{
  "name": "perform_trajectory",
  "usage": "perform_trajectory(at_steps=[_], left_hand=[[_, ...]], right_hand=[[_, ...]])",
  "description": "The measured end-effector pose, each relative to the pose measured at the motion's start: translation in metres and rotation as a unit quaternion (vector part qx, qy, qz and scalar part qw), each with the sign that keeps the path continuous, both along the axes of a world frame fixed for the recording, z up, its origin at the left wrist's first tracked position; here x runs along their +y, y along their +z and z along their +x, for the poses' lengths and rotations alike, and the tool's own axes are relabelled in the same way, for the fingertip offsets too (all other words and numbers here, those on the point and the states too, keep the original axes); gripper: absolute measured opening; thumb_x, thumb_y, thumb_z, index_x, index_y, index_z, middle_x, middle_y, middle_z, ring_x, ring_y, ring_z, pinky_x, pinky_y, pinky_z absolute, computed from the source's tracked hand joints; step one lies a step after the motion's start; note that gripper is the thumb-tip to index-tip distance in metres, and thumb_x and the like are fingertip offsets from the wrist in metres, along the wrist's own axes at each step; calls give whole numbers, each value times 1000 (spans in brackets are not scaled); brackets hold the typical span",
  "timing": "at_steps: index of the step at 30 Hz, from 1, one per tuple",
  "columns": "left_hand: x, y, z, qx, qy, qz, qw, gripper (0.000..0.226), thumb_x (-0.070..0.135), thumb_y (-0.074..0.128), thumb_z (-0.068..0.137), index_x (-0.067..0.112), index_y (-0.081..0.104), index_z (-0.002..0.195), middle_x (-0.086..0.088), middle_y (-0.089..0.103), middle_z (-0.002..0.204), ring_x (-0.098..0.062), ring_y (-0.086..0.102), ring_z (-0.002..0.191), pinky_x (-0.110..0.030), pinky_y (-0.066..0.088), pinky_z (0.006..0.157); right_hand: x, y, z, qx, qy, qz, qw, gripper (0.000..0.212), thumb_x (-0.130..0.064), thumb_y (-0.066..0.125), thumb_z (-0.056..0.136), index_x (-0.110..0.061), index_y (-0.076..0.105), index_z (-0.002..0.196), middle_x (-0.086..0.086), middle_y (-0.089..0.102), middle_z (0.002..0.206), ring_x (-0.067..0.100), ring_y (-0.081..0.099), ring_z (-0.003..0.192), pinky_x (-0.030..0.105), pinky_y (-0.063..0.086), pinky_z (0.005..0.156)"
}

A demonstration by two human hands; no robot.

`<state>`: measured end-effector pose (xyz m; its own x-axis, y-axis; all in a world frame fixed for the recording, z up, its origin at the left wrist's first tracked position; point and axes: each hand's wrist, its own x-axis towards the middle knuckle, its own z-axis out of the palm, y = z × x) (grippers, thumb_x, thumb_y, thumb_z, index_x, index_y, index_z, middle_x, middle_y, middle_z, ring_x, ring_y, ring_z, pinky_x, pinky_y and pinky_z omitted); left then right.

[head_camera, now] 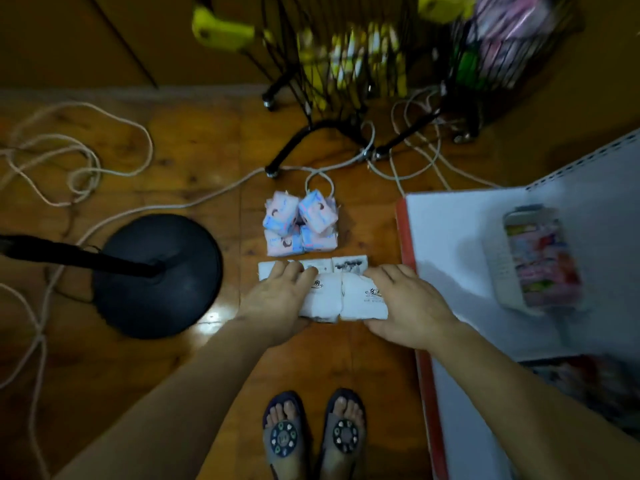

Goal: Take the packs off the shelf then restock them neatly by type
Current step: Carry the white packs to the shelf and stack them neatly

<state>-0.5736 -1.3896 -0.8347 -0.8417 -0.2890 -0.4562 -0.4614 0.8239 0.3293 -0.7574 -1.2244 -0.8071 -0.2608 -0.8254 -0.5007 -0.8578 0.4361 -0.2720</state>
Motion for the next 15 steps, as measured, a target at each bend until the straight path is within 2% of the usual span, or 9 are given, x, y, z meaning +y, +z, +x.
perform_trajectory(at_steps=[3, 5, 11, 15], left_hand=[[-20, 94, -6, 26, -9, -14, 1000, 86, 65, 64, 84, 21, 29, 149, -1, 38, 140, -24, 32, 128, -43, 45, 97], [-32, 158, -13, 41, -6, -31, 999, 85, 65, 63, 85, 22, 28, 149, -1, 38, 140, -23, 32, 130, -39, 45, 98], [-65, 355, -38, 82, -9, -94, 992, 86, 61, 68, 80, 27, 26, 148, 1, 41, 136, -22, 36, 126, -41, 45, 97], [-84, 468, -51, 103, -5, -122, 987, 87, 61, 71, 78, 28, 29, 147, 3, 43, 138, -23, 37, 128, -42, 43, 103]], right_hand=[[-16, 94, -12, -2, 3, -32, 999, 76, -53, 68, 73, -34, 39, 141, -7, 43, 131, 17, 43, 120, 36, 48, 92], [-28, 156, -18, 4, 10, -50, 999, 76, -56, 68, 72, -36, 40, 139, -10, 42, 128, 15, 43, 118, 36, 48, 90], [-57, 339, -34, 56, 29, -106, 992, 82, -60, 66, 77, -33, 32, 146, -8, 45, 134, 19, 44, 123, 39, 45, 97], [-70, 448, -43, 95, 47, -136, 985, 82, -61, 64, 82, -31, 30, 150, -4, 46, 141, 21, 46, 126, 39, 44, 101]])
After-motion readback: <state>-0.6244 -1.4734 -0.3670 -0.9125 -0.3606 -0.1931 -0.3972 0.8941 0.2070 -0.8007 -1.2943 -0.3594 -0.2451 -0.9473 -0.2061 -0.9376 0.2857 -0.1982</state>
